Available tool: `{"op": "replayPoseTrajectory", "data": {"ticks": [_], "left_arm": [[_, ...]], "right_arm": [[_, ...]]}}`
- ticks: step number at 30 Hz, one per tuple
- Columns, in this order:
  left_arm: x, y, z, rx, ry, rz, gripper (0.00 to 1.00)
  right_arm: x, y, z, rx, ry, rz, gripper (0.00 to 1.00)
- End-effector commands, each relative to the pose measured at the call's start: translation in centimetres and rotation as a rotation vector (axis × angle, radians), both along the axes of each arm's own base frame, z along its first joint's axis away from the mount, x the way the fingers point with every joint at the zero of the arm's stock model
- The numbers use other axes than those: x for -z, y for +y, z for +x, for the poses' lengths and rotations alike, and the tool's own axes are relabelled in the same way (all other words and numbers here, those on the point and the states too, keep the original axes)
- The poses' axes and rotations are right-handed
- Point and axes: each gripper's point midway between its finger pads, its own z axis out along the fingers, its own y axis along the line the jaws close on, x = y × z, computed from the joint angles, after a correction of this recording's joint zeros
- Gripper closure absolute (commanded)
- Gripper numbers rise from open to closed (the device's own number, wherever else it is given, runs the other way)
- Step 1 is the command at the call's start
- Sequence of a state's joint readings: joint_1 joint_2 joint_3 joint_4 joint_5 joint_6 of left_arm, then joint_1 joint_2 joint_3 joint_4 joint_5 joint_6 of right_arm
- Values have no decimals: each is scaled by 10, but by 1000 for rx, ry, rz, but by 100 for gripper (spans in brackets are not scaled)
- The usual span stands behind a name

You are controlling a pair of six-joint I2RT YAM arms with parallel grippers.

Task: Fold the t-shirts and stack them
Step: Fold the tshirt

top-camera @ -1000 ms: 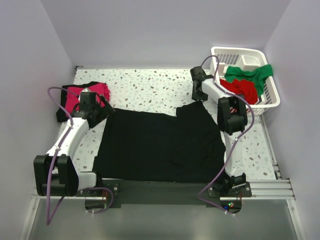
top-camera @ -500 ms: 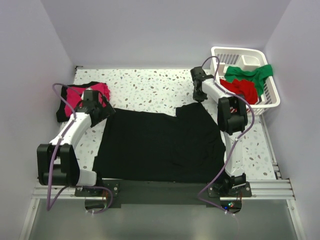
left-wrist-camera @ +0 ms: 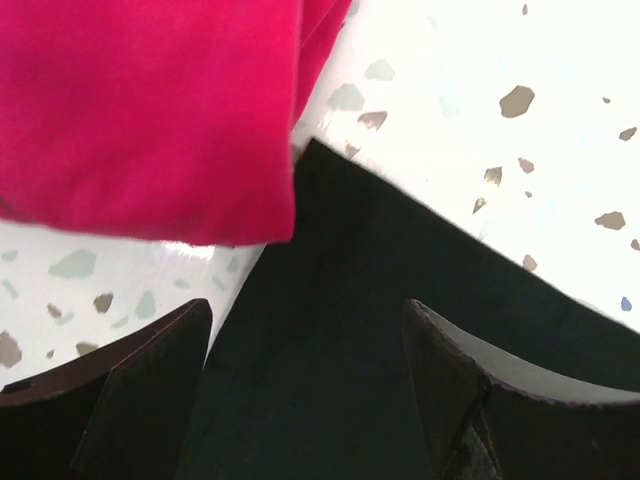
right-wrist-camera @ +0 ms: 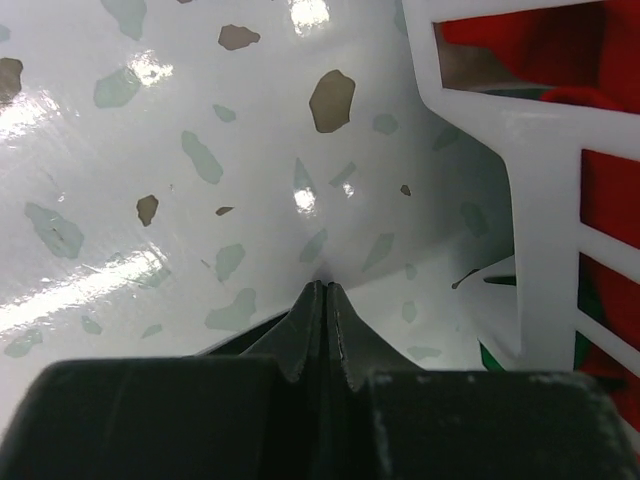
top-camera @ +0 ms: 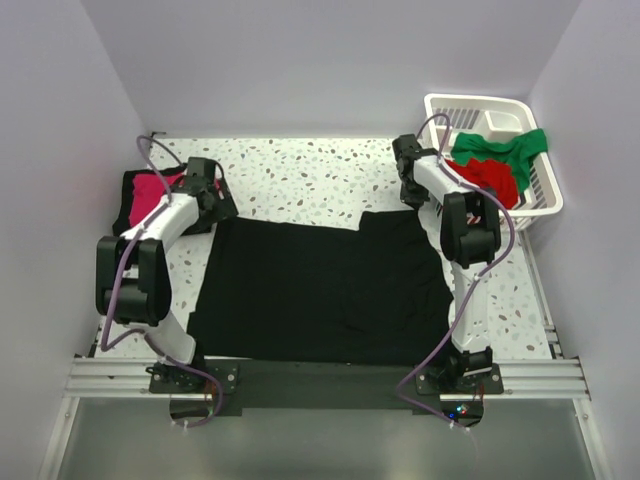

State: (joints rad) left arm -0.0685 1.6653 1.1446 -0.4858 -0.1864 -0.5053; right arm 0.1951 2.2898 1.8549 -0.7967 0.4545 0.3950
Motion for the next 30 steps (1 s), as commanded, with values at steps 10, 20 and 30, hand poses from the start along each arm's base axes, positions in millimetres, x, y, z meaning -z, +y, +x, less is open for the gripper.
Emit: {"op": "replayPoseTrajectory", "data": {"ticks": [10,20,30], "left_arm": [[3,-20,55,115,-37,38,40],[23,3,66,80,5,169,43],[35,11,72,70,24,213,51]], "right_arm": [[-40,-29,6,82,-75,-46,100],[-40,-21,9,77,-80,-4,100],[-43,-23,8,64,-75,-15,100]]}}
